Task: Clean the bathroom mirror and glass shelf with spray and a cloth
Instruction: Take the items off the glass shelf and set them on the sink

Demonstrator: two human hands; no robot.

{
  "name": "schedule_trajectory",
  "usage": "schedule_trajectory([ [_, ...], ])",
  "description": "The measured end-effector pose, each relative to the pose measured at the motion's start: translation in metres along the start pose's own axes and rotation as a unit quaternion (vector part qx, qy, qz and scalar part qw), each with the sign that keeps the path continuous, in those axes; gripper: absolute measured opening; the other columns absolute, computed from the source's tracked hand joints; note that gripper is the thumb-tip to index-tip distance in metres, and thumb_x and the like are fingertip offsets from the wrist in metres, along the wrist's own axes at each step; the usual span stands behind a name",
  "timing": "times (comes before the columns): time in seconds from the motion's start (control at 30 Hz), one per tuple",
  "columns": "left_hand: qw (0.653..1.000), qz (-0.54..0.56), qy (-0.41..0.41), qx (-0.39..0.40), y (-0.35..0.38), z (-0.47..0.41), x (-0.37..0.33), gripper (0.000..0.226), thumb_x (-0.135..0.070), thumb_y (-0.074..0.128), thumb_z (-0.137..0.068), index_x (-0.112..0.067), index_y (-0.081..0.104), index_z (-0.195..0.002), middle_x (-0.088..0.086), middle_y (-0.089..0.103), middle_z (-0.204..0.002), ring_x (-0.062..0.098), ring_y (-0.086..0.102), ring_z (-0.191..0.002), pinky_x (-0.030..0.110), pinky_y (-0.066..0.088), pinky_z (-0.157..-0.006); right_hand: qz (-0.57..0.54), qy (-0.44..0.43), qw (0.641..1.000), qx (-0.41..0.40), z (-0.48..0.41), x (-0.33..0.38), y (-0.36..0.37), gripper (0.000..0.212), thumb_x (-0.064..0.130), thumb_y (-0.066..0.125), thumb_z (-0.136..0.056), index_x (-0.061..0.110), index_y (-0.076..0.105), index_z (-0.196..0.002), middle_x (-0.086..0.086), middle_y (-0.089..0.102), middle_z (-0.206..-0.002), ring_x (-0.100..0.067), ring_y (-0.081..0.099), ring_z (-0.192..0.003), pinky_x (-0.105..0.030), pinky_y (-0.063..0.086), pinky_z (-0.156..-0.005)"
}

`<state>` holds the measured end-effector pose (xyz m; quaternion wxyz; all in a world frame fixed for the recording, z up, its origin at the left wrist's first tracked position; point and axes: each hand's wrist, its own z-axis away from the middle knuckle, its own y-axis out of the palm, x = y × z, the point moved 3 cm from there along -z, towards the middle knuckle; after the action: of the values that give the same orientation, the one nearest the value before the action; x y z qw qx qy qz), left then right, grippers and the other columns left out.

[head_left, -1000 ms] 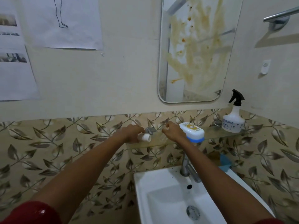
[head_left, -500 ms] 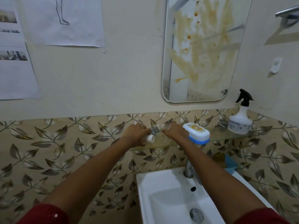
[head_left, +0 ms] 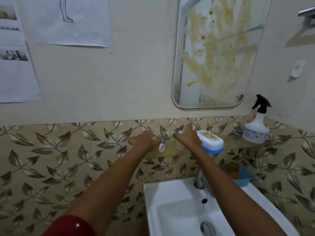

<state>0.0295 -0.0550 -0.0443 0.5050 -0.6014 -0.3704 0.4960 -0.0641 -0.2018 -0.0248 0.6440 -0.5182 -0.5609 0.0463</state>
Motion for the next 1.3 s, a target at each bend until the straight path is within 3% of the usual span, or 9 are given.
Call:
schedule_trajectory([
  [0.13, 0.994, 0.104, 0.012, 0.034, -0.007, 0.001, -0.012, 0.086, -0.061, 0.061, -0.07, -0.01, 0.036, -0.135, 0.01, 0.058, -0.124, 0.027, 0.057, -0.109, 0.035, 0.046, -0.089, -0.128, 0.011, 0.992, 0.004, 0.002, -0.003, -0.002, 0.05, 0.032, 0.06, -0.079, 0.008, 0.035, -0.114, -0.002, 0.048, -0.085, -0.019, 0.052, -0.073, -0.029, 0.043, -0.057],
  [0.33, 0.982, 0.176, 0.041, 0.061, -0.009, 0.003, -0.018, 0.052, -0.039, 0.072, -0.072, -0.005, 0.057, -0.108, 0.008, 0.064, -0.093, 0.023, 0.067, -0.085, 0.034, 0.055, -0.082, -0.316, 0.085, 0.944, 0.028, 0.005, -0.022, -0.002, 0.033, 0.021, 0.069, -0.075, 0.013, 0.037, -0.083, -0.008, 0.048, -0.067, -0.019, 0.046, -0.047, -0.023, 0.042, -0.04],
  [0.43, 0.965, 0.247, 0.04, 0.081, -0.009, 0.003, -0.014, 0.057, -0.028, 0.075, -0.071, 0.001, 0.052, -0.114, 0.014, 0.061, -0.101, 0.027, 0.065, -0.088, 0.037, 0.057, -0.076, -0.342, 0.096, 0.934, 0.049, 0.009, -0.026, -0.002, 0.036, 0.017, 0.069, -0.074, 0.01, 0.042, -0.096, -0.011, 0.052, -0.071, -0.019, 0.051, -0.047, -0.022, 0.044, -0.039],
  [0.57, 0.96, 0.265, 0.033, 0.088, -0.017, 0.007, -0.003, 0.055, -0.029, 0.07, -0.078, 0.001, 0.048, -0.117, 0.014, 0.056, -0.096, 0.022, 0.056, -0.076, 0.025, 0.041, -0.043, -0.354, 0.098, 0.926, 0.084, 0.017, -0.028, -0.005, 0.061, 0.012, 0.066, -0.08, 0.005, 0.036, -0.132, -0.012, 0.059, -0.077, -0.018, 0.057, -0.052, -0.021, 0.045, -0.036],
  [0.67, 0.94, 0.33, 0.042, 0.079, -0.025, 0.01, 0.002, 0.051, -0.027, 0.069, -0.079, 0.001, 0.049, -0.117, 0.011, 0.054, -0.088, 0.016, 0.051, -0.062, 0.02, 0.038, -0.038, -0.367, 0.093, 0.92, 0.1, 0.023, -0.03, -0.005, 0.061, 0.011, 0.066, -0.081, 0.006, 0.038, -0.135, -0.011, 0.063, -0.08, -0.017, 0.06, -0.055, -0.024, 0.051, -0.043],
  [0.93, 0.848, 0.503, 0.167, 0.015, -0.014, 0.051, 0.004, 0.043, -0.01, 0.077, -0.071, -0.005, 0.059, -0.109, 0.01, 0.067, -0.1, 0.023, 0.065, -0.09, 0.026, 0.057, -0.066, -0.324, 0.046, 0.938, 0.112, 0.044, -0.046, 0.0, 0.018, 0.0, 0.068, -0.077, 0.005, 0.064, -0.094, -0.011, 0.064, -0.086, -0.017, 0.062, -0.067, -0.021, 0.055, -0.048],
  [1.03, 0.856, 0.459, 0.231, -0.05, -0.005, 0.073, 0.006, 0.053, -0.014, 0.082, -0.065, -0.011, 0.058, -0.112, -0.001, 0.067, -0.094, 0.011, 0.066, -0.085, 0.018, 0.055, -0.069, -0.288, 0.032, 0.949, 0.122, 0.054, -0.06, 0.007, 0.019, -0.004, 0.069, -0.074, 0.013, 0.061, -0.075, -0.012, 0.06, -0.081, -0.019, 0.06, -0.066, -0.021, 0.054, -0.05],
  [1.13, 0.865, 0.426, 0.265, -0.021, 0.027, 0.091, 0.015, 0.058, -0.008, 0.082, -0.064, -0.012, 0.057, -0.116, -0.003, 0.066, -0.093, 0.004, 0.063, -0.08, 0.01, 0.052, -0.067, -0.243, 0.038, 0.959, 0.14, 0.066, -0.083, 0.026, 0.018, -0.005, 0.071, -0.072, 0.009, 0.06, -0.075, -0.009, 0.057, -0.072, -0.019, 0.059, -0.066, -0.024, 0.054, -0.052],
  [1.3, 0.915, 0.331, 0.23, 0.024, 0.105, 0.082, 0.042, 0.054, -0.013, 0.082, -0.064, -0.012, 0.059, -0.113, 0.006, 0.069, -0.106, 0.01, 0.062, -0.085, 0.025, 0.055, -0.074, -0.214, 0.115, 0.954, 0.173, 0.07, -0.122, 0.071, 0.021, -0.007, 0.066, -0.076, 0.006, 0.06, -0.09, -0.009, 0.058, -0.076, -0.016, 0.057, -0.07, -0.028, 0.049, -0.058],
])
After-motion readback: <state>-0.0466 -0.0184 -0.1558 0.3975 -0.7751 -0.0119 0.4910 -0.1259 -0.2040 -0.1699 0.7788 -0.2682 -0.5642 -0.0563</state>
